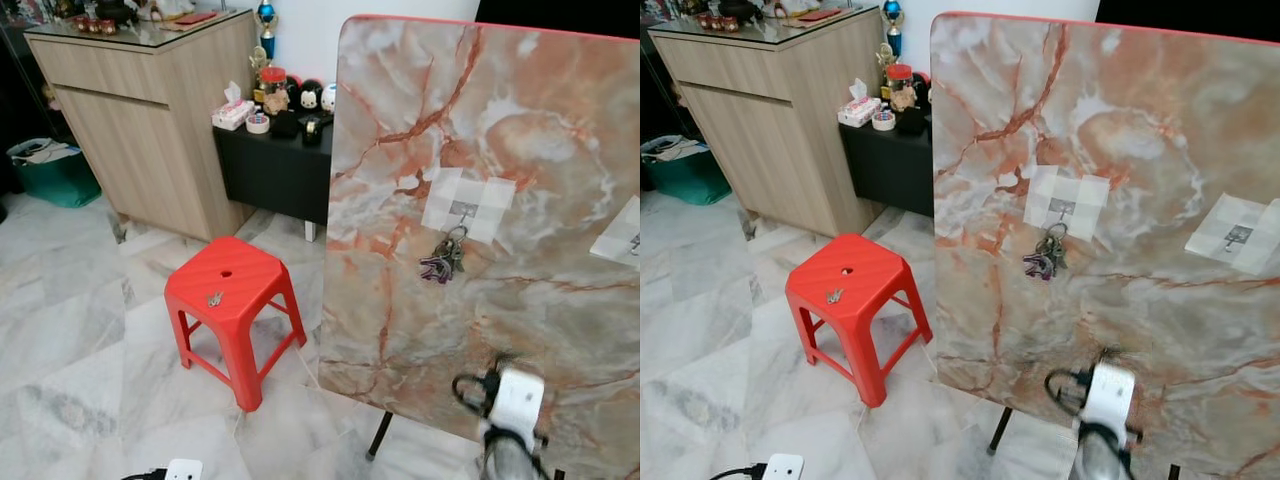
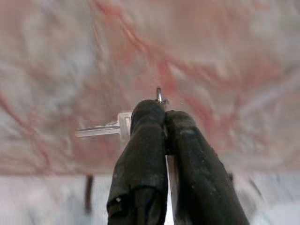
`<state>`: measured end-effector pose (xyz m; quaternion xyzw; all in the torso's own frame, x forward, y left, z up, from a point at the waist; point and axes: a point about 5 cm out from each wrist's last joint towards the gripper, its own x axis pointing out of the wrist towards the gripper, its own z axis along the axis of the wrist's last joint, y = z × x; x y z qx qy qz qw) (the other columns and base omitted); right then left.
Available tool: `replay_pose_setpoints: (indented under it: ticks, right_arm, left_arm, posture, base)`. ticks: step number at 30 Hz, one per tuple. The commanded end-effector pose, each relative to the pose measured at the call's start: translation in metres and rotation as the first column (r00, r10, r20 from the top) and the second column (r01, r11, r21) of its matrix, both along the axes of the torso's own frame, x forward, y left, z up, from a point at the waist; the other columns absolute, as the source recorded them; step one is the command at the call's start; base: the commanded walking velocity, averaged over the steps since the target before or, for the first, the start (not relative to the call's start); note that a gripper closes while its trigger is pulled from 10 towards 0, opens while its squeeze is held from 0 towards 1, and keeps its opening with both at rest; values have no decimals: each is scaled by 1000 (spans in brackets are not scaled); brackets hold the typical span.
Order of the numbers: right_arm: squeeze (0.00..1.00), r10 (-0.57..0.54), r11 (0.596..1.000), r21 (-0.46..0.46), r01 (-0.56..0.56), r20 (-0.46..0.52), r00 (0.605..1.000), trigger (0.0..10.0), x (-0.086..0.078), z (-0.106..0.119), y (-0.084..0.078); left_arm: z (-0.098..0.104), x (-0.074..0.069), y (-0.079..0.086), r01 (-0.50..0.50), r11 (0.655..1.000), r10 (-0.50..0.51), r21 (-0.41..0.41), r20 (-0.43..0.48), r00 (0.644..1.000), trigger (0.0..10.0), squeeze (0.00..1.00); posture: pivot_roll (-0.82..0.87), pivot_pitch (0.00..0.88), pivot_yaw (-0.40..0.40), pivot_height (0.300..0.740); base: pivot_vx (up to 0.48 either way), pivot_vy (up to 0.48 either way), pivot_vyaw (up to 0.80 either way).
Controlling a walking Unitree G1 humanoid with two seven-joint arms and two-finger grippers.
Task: Hang keys on a hook
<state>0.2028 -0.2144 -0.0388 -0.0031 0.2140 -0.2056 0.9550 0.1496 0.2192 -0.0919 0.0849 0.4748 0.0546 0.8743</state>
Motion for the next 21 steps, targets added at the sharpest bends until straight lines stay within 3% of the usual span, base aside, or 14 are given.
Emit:
replay_pose_setpoints:
  ticks: [1, 9, 19, 21]
  right_arm:
    - [0, -2, 999, -42, 5, 80, 997, 10000, 10, 17, -6]
    - [0, 0, 992, -126, 30, 235, 972, 10000, 28, 55, -18]
    - [0, -59, 984, -139, 114, 347, 936, 10000, 24, 95, -26]
    - [0, -4, 982, -175, 74, 370, 929, 10000, 31, 106, -21]
  left_arm:
    - [-1, -3, 0, 2, 1000, -2, 5, -12, 1000, 10000, 0]
    - [0, 1, -3, 7, 1000, -7, 3, -5, 1000, 10000, 0]
    - [1, 6, -4, 19, 1000, -19, 0, -4, 1000, 10000, 0]
    - [2, 9, -4, 21, 1000, -21, 0, -2, 1000, 10000, 0]
  posture:
    - [23, 0, -51, 740]
    - [21, 0, -50, 740]
    - [0, 0, -34, 740]
    - [0, 0, -34, 740]
  base:
    - [0, 0, 0]
    - [0, 0, 0]
    - [0, 0, 0]
    - [0, 0, 0]
